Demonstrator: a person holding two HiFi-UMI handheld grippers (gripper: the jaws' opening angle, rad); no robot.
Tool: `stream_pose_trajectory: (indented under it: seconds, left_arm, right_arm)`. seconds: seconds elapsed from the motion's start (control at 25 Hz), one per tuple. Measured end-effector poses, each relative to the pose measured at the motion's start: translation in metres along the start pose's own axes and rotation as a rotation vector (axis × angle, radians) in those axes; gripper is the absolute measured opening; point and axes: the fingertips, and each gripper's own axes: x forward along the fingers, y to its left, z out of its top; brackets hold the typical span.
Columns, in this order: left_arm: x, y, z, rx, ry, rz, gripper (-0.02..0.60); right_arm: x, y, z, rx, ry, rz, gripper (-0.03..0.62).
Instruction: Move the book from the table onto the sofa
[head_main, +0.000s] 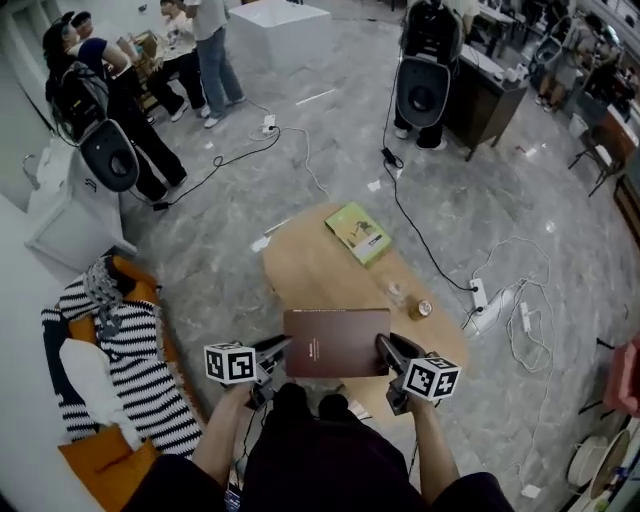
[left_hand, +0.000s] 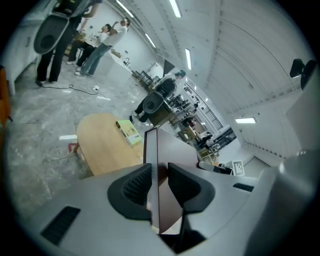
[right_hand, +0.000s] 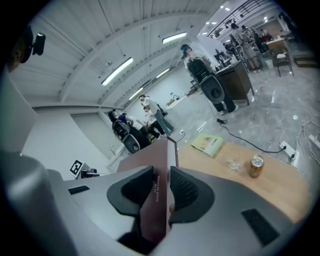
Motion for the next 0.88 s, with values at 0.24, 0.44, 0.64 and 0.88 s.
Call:
stream_pose_trajectory:
  seconds: [0.24, 0.44, 0.64, 0.88]
  left_arm:
    - [-0.078, 0.026, -0.026, -0.098, -0.135, 0.088, 0.112]
    - [-0.142, 0.050, -0.047, -0.152, -0.228, 0.143, 0.112]
    - [-0.208, 0.078, -0.078, -0.189, -0.335, 0.194, 0.112]
    - [-0.288, 0.110, -0.127, -0.257, -0.430, 0.239, 0.110]
  right_arm:
    - [0.039, 0.060, -0.024, -0.073, 0.097, 0.126, 0.120]
    - [0.068, 0.115, -0.052, -0.125, 0.166, 0.202, 0.118]
    - [0.093, 0.170, -0.096, -0.189, 0.239, 0.271, 0.118]
    - [0.119, 0.238, -0.159, -0.245, 0.316, 0.346, 0.118]
